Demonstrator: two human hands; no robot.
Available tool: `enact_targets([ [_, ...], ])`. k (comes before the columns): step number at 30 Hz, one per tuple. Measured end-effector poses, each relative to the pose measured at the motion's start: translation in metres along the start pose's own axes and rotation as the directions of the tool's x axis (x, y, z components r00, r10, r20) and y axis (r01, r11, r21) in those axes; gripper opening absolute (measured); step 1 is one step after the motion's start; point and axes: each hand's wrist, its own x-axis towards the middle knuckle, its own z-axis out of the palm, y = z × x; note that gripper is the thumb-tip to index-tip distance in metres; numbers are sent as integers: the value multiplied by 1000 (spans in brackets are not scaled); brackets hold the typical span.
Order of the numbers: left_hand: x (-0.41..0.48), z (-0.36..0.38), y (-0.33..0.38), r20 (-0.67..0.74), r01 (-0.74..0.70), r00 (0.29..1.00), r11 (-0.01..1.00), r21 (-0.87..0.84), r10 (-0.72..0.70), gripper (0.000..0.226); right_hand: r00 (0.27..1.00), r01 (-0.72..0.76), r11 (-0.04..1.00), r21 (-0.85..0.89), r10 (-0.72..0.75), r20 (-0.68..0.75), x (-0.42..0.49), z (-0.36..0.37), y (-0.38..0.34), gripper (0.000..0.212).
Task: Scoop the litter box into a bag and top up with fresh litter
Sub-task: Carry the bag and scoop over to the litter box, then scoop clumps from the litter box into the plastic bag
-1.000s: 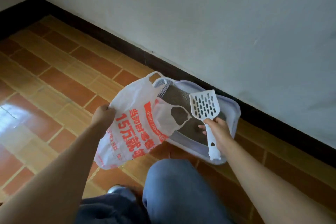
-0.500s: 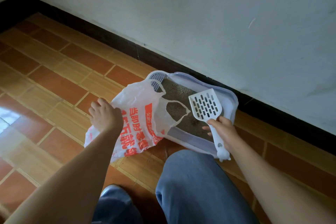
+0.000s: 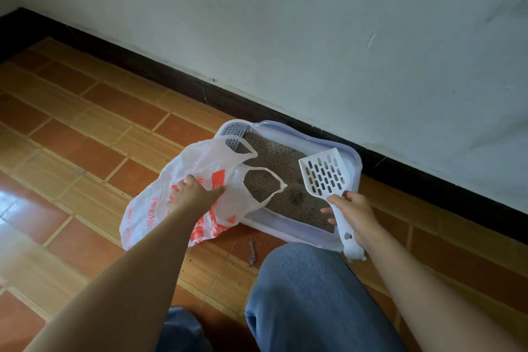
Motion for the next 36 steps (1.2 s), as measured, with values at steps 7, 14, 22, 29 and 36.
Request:
enact_targets([
  [7, -6, 4, 13, 79, -15, 997, 998, 59, 10, 69, 1000, -26, 1000, -3, 26, -7, 7, -13, -1, 16],
  [14, -18, -17, 10, -299, -53, 952, 998, 30, 60, 32, 995, -70, 932, -357, 90, 40, 14, -9, -3, 22],
  [22, -16, -48, 11, -538, -215, 841, 950, -228, 61, 46, 929, -267, 590, -762, 368, -41, 37, 12, -13, 39],
  [29, -12, -70, 12, -596, -296, 803, 870, -394, 4, 41, 900, -245, 373, -895, 430, -67, 57, 25, -16, 47],
  [36, 0, -66, 8, -498, -277, 867, 850, -448, 21, 37, 876, -182, 421, -889, 479, 48, 69, 43, -18, 52],
])
